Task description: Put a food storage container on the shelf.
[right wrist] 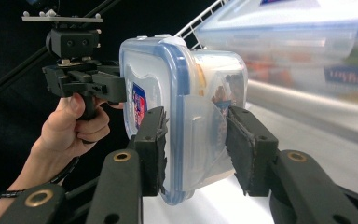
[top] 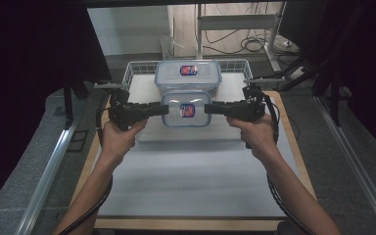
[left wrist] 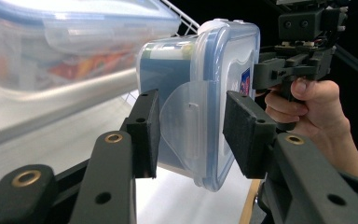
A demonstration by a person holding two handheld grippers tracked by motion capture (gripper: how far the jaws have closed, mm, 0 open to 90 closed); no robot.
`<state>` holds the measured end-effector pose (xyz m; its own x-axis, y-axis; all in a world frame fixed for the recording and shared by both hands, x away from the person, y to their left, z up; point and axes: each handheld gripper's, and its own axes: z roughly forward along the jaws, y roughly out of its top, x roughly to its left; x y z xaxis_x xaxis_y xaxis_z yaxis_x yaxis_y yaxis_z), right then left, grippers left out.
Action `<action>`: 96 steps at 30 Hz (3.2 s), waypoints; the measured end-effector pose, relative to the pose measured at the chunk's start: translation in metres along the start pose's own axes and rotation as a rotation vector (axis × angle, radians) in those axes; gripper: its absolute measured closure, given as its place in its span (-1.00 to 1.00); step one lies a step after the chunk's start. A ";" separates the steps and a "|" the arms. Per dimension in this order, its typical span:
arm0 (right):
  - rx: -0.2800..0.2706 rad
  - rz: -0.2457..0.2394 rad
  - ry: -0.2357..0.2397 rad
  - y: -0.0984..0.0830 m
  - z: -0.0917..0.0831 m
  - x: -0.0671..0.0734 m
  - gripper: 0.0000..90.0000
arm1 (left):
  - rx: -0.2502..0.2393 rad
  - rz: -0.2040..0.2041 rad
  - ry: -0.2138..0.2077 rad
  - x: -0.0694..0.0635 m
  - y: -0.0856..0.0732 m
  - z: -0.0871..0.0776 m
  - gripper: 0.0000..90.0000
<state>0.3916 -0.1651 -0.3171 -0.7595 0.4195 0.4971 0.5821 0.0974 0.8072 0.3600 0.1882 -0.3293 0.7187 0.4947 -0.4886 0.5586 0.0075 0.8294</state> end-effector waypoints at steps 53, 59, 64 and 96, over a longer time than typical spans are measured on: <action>-0.055 0.095 -0.026 0.093 0.021 -0.046 0.28 | -0.059 -0.112 0.020 0.049 0.089 0.023 0.26; -0.059 0.101 -0.034 0.094 0.023 -0.049 0.25 | -0.038 -0.058 0.106 0.044 0.091 0.026 0.30; -0.061 0.107 -0.069 0.096 0.028 -0.050 0.17 | -0.027 -0.067 0.131 0.044 0.093 0.031 0.19; -0.070 -0.208 -0.245 0.082 0.013 -0.025 0.02 | -0.036 0.243 0.298 0.014 0.068 0.021 -0.31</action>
<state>0.4627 -0.1557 -0.2677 -0.7626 0.6026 0.2353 0.3943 0.1447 0.9075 0.4164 0.1775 -0.2852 0.6734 0.7167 -0.1811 0.3686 -0.1132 0.9227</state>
